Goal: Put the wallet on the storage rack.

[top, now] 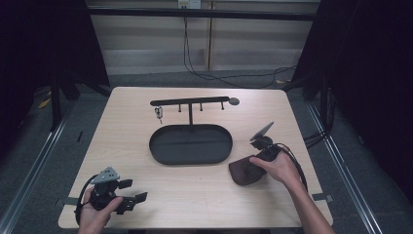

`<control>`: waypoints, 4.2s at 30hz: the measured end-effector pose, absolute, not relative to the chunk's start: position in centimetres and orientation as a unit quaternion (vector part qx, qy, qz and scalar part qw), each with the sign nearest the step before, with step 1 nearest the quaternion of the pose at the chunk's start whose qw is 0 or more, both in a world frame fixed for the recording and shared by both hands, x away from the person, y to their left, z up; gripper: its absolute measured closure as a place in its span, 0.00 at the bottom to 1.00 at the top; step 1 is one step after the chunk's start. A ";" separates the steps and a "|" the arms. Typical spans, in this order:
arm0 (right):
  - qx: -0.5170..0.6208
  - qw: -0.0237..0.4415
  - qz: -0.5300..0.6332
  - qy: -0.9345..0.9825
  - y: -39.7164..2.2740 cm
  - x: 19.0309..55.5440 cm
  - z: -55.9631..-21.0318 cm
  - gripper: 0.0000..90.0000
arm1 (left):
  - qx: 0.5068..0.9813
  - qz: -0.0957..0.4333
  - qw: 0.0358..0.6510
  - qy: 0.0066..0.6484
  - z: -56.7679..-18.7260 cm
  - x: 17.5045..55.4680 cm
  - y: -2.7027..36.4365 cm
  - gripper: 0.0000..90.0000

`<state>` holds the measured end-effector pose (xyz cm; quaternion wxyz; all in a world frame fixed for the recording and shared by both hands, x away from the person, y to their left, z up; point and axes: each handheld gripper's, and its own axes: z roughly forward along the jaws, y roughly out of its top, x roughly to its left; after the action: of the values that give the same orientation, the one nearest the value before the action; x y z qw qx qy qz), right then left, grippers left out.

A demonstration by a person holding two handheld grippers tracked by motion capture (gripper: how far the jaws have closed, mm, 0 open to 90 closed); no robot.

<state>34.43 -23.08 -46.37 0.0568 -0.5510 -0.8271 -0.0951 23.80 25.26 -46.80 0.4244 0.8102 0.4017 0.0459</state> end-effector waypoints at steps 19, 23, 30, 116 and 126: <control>-0.557 0.099 -0.122 -0.815 -23.6 34.8 -46.5 0.31 | 0.811 0.044 0.422 0.402 -46.8 23.7 25.3 0.21; -0.563 0.084 -0.130 -0.812 -23.7 34.7 -46.1 0.40 | 0.810 0.046 0.425 0.401 -46.7 23.7 25.4 0.21; -0.570 0.071 -0.141 -0.806 -24.2 34.5 -45.3 0.56 | 0.810 0.045 0.425 0.403 -46.7 23.7 25.5 0.21; -0.561 0.000 -0.115 -0.820 -23.8 36.3 -33.2 0.91 | 0.814 0.034 0.417 0.404 -46.8 24.0 25.4 0.23; -0.558 -0.009 -0.124 -0.820 -23.1 37.3 -32.3 0.91 | 0.812 0.031 0.417 0.408 -46.9 24.1 25.5 0.23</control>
<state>37.26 -23.08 -32.30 -0.0087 -0.5584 -0.8202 -0.1243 24.05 25.52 -46.89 0.4171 0.8117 0.4076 0.0312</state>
